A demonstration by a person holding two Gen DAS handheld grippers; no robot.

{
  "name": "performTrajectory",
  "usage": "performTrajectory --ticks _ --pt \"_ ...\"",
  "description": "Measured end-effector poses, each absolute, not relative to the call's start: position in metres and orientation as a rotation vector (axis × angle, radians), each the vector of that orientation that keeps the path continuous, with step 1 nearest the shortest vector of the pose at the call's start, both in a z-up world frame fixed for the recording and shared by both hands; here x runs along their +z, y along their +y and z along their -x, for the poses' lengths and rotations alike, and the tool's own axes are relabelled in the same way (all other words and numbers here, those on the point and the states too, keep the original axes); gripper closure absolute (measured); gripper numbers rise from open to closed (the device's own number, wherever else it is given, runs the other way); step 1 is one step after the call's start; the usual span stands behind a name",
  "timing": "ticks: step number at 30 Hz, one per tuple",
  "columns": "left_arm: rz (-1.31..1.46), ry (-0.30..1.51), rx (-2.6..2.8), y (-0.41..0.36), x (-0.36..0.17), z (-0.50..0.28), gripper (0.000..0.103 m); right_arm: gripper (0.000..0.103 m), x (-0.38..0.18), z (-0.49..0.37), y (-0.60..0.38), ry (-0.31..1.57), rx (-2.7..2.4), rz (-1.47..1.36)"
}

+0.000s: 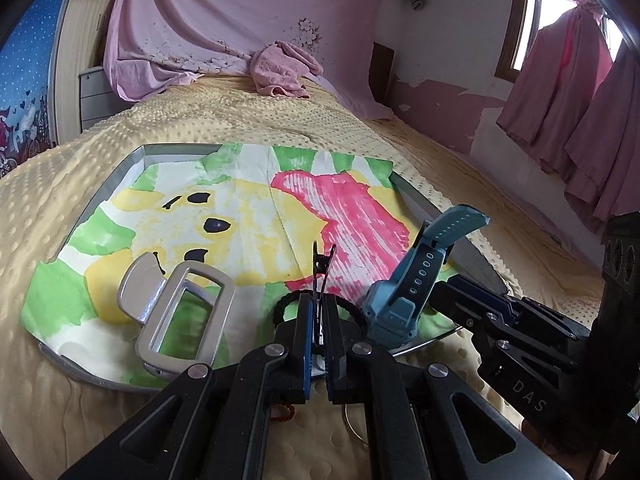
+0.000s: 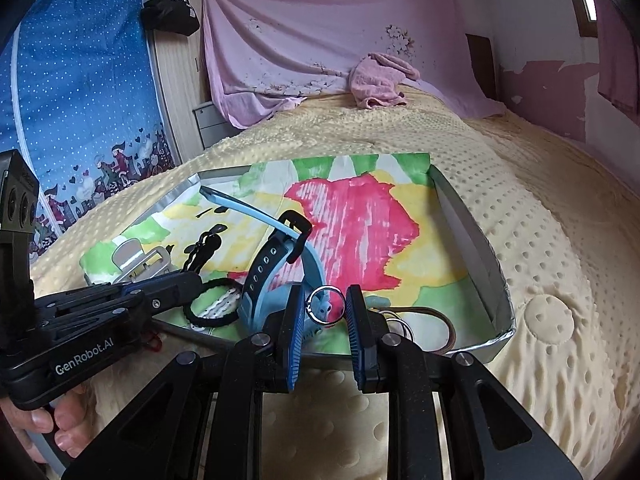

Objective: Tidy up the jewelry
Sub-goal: 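Carry the keychain and small ring into the tray and open both tools, then lift both tools out of the tray back over the bracelet and hoops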

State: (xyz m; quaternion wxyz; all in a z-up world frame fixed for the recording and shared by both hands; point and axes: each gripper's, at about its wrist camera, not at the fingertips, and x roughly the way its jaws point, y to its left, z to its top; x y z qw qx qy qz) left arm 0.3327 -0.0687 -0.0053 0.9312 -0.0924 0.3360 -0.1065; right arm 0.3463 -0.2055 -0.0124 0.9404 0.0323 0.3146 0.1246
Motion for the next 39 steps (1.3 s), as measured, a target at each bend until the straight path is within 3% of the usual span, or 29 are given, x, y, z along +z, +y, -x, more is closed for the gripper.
performTrajectory --ticks 2,4,8,12,15,19,21,24,26,29,35,39 --pt "0.192 0.685 -0.214 -0.068 -0.005 -0.332 0.098 0.082 -0.013 -0.346 -0.206 0.643 0.253 -0.066" --pt "0.194 0.683 -0.208 -0.067 -0.004 -0.331 0.098 0.072 -0.012 -0.347 -0.207 0.639 0.246 -0.071" --pt "0.207 0.682 -0.208 -0.064 -0.004 -0.325 0.098 0.069 -0.009 -0.344 -0.212 0.625 0.238 -0.087" --pt "0.214 0.656 -0.210 -0.061 0.001 -0.314 0.097 0.058 -0.002 -0.336 -0.218 0.590 0.222 -0.100" --pt "0.216 0.634 -0.201 -0.057 0.007 -0.306 0.084 0.051 0.007 -0.328 -0.221 0.556 0.212 -0.104" --pt "0.250 0.566 -0.176 -0.047 0.016 -0.288 0.043 0.045 0.020 -0.312 -0.226 0.497 0.190 -0.115" --pt "0.257 0.528 -0.161 -0.041 0.021 -0.279 0.041 0.035 0.026 -0.303 -0.230 0.469 0.179 -0.132" --pt "0.248 0.502 -0.149 -0.039 0.026 -0.268 0.040 0.031 0.036 -0.288 -0.235 0.437 0.172 -0.143" --pt "0.241 0.474 -0.140 -0.038 0.029 -0.259 0.025 0.025 0.040 -0.276 -0.237 0.413 0.165 -0.139" --pt "0.234 0.420 -0.124 -0.035 0.036 -0.241 0.015 0.018 0.044 -0.259 -0.240 0.386 0.163 -0.156" --pt "0.222 0.362 -0.112 -0.030 0.043 -0.209 0.003 0.010 0.047 -0.227 -0.241 0.348 0.160 -0.159" --pt "0.211 0.328 -0.093 -0.026 0.046 -0.186 0.000 0.004 0.050 -0.205 -0.237 0.322 0.160 -0.146"
